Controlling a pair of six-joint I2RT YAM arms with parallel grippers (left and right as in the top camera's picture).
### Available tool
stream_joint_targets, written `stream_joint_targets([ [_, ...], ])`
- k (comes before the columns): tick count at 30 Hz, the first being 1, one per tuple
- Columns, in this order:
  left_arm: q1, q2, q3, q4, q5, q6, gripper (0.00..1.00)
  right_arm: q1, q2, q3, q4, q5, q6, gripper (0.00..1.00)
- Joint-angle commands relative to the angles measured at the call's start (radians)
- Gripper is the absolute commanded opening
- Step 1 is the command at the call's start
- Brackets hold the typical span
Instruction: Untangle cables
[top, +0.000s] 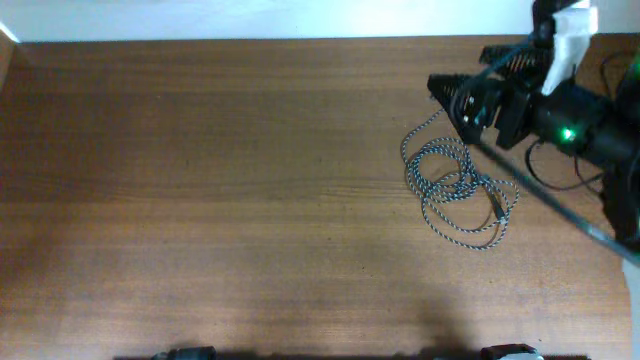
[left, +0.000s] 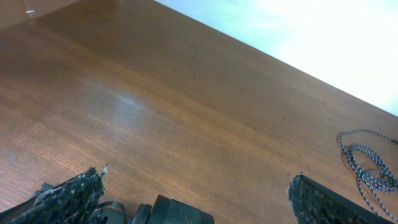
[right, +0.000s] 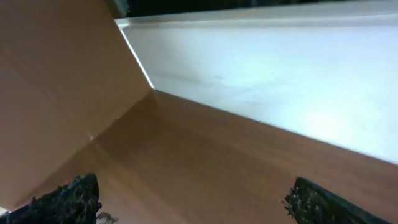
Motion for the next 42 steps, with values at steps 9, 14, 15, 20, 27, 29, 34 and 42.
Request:
stream_joint_targets([
  [9, 0.082, -0.016, 0.0, 0.001, 0.003, -0.01, 0.99, 0.008, -0.14, -0.158, 0.128, 0.022, 0.073, 0.99],
  [14, 0.035, -0.016, 0.0, 0.001, 0.003, -0.01, 0.99, 0.008, -0.142, -0.162, 0.126, 0.021, 0.073, 0.99],
  [15, 0.035, -0.016, 0.0, 0.005, 0.003, -0.013, 0.99, 0.008, -0.151, -0.162, 0.126, 0.022, 0.073, 0.99],
  [20, 0.035, -0.016, -0.008, 0.282, 0.0, -0.014, 0.99, 0.008, -0.197, -0.162, 0.126, 0.043, 0.073, 0.99],
  [27, 0.035, -0.016, -0.359, 0.674, -0.004, -0.014, 0.99, 0.007, -0.351, -0.162, 0.13, 0.043, 0.073, 0.99],
  [29, 0.035, -0.016, -0.496, 0.864, 0.076, -0.013, 0.99, 0.007, -0.364, -0.162, 0.13, 0.043, 0.073, 0.99],
  [34, 0.034, -0.016, -0.921, 1.357, 0.093, -0.008, 0.99, 0.007, -0.369, -0.162, 0.136, 0.044, 0.072, 0.99],
  [42, 0.034, -0.013, -1.249, 1.587, 0.184, 0.272, 0.99, 0.006, -0.422, -0.162, 0.148, 0.089, 0.072, 0.99],
])
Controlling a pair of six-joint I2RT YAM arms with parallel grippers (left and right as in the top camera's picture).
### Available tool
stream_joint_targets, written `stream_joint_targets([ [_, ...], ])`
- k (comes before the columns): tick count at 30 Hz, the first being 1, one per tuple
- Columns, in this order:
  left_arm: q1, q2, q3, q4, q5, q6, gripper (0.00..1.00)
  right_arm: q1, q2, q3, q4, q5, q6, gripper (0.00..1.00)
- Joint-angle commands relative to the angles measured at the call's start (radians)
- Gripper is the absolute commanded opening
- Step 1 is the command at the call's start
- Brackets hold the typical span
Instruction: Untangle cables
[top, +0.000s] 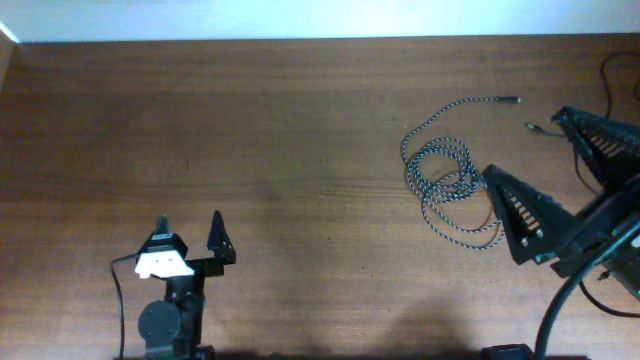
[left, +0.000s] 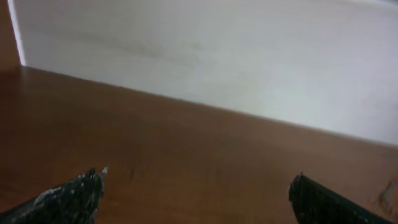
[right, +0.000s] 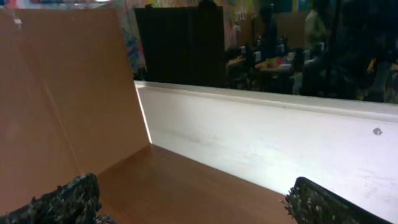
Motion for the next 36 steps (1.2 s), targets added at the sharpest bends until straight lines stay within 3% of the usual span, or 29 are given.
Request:
stream_joint_targets([
  [1, -0.006, 0.0, -0.003, -0.077, -0.023, 0.071, 0.99, 0.006, -0.013, 0.001, 0.008, 0.016, 0.008, 0.99],
  [4, -0.006, 0.002, -0.003, -0.077, -0.023, 0.071, 0.99, 0.006, -0.022, 0.001, 0.01, 0.017, 0.004, 0.99],
  [9, -0.006, 0.002, -0.003, -0.077, -0.023, 0.071, 0.99, 0.006, -0.048, -0.042, -0.019, 0.199, -0.029, 0.99],
  [11, -0.006, 0.002, -0.003, -0.077, -0.023, 0.071, 0.99, -0.003, -0.236, -0.268, 0.054, 0.199, -0.154, 0.99],
  [12, -0.006, 0.002, -0.003, -0.077, -0.023, 0.071, 0.99, -0.063, -0.403, -0.439, 0.157, 0.198, -0.151, 0.99],
  [14, -0.006, 0.002, -0.003, -0.077, -0.023, 0.071, 0.99, -0.2, -0.619, -0.582, 0.148, 0.198, -0.138, 0.99],
  [16, -0.006, 0.002, -0.003, -0.077, -0.023, 0.071, 0.99, -0.237, -0.702, -0.548, -0.052, 0.198, -0.039, 0.99],
  [20, -0.006, 0.002, -0.003, -0.077, -0.023, 0.071, 0.99, -0.254, -0.829, -0.498, -0.04, 0.194, -0.017, 0.99],
  [22, -0.006, 0.002, -0.003, -0.077, -0.023, 0.071, 0.99, -0.248, -0.874, -0.351, -0.124, 0.19, -0.018, 0.99],
  [27, -0.006, 0.002, -0.003, -0.077, -0.023, 0.071, 0.99, -0.241, -0.874, -0.049, -0.171, 0.183, -0.018, 0.99],
  [31, -0.006, 0.002, -0.003, -0.077, -0.023, 0.071, 0.99, -0.188, -0.874, -0.003, -0.194, 0.111, -0.018, 0.99],
  [33, -0.006, 0.002, -0.003, -0.077, -0.023, 0.071, 0.99, -0.142, -0.874, -0.152, 0.09, 0.119, -0.018, 0.99],
  [36, -0.006, 0.002, -0.003, -0.077, -0.023, 0.071, 0.99, -0.142, -0.873, -0.534, 0.704, 0.119, -0.018, 0.99],
])
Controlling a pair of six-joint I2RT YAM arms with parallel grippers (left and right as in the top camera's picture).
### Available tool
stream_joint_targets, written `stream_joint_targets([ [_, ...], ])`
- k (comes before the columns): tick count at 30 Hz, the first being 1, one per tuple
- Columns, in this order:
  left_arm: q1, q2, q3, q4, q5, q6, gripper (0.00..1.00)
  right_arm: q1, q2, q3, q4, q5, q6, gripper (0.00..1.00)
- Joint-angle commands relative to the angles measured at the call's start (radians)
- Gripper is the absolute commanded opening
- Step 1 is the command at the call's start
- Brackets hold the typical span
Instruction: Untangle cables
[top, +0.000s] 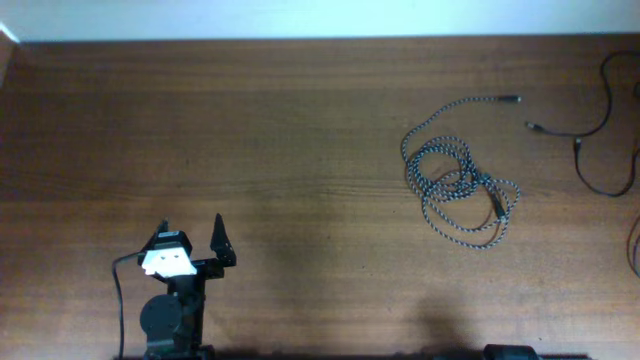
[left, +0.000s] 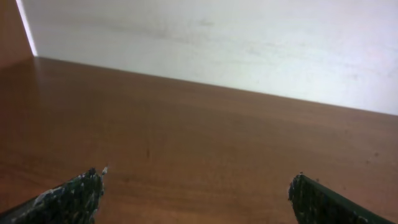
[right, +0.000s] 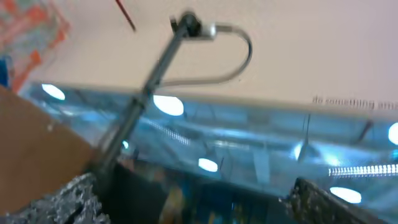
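Observation:
A black-and-white braided cable lies in a loose tangled coil on the right half of the wooden table, one end stretching to the far right. A thin black cable curls at the right edge, apart from the coil. My left gripper stands open near the front left, far from both cables; its wrist view shows the left gripper over bare wood, nothing between the fingers. The right arm is out of the overhead view. My right gripper is open and empty, facing up at the room's ceiling.
A white wall runs along the table's far edge. A brown side panel closes the left end. The right wrist view shows a metal pole with a curved hook and ceiling lights.
The right arm, then at the front right beside the coil, has gone out of the overhead view, and its camera now faces upward. The left arm has barely shifted. The cables lie unchanged.
First the right arm stood at the far right above the coil, open, and the left arm was out of the overhead view. Then the left arm stood at the front left and the right arm at the front right. Now only the left arm shows; the coil kept its place.

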Motion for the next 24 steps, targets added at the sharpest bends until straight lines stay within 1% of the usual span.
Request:
stream_joint_targets([
  [1, -0.006, -0.002, -0.004, -0.005, 0.0, 0.013, 0.99, 0.001, -0.003, -0.267, 0.283, 0.003, 0.004, 0.99],
  [4, -0.006, -0.002, -0.004, -0.005, 0.0, 0.013, 0.99, 0.001, -0.003, -0.578, 0.29, 0.023, 0.003, 0.99],
  [5, -0.006, -0.002, -0.004, -0.005, 0.0, 0.013, 0.99, 0.001, -0.003, -0.706, 0.29, 0.098, 0.003, 0.99],
  [6, -0.006, -0.002, -0.004, -0.005, 0.0, 0.013, 0.99, 0.001, -0.003, -0.783, 0.293, 0.141, 0.003, 0.99],
  [8, -0.006, -0.002, -0.004, -0.005, 0.0, 0.013, 0.99, 0.001, -0.003, -0.998, 0.297, 0.23, 0.003, 0.99],
  [10, -0.006, -0.002, -0.004, -0.005, 0.0, 0.012, 0.99, 0.001, -0.003, -1.104, 0.296, 0.274, 0.003, 0.99],
  [13, -0.006, -0.002, -0.004, -0.005, 0.0, 0.013, 0.99, 0.001, -0.003, -1.21, 0.296, 0.342, 0.003, 0.99],
  [17, -0.006, -0.002, -0.004, -0.005, 0.0, 0.013, 0.99, -0.002, -0.003, -1.281, 0.285, 0.344, 0.003, 0.99],
  [20, -0.006, -0.002, -0.004, -0.005, 0.0, 0.013, 0.99, -0.002, -0.002, -1.281, 0.143, 0.493, 0.003, 0.99],
  [24, -0.006, -0.002, -0.004, -0.005, 0.0, 0.013, 0.99, -0.002, 0.001, -1.281, 0.13, 0.497, 0.003, 0.99],
])
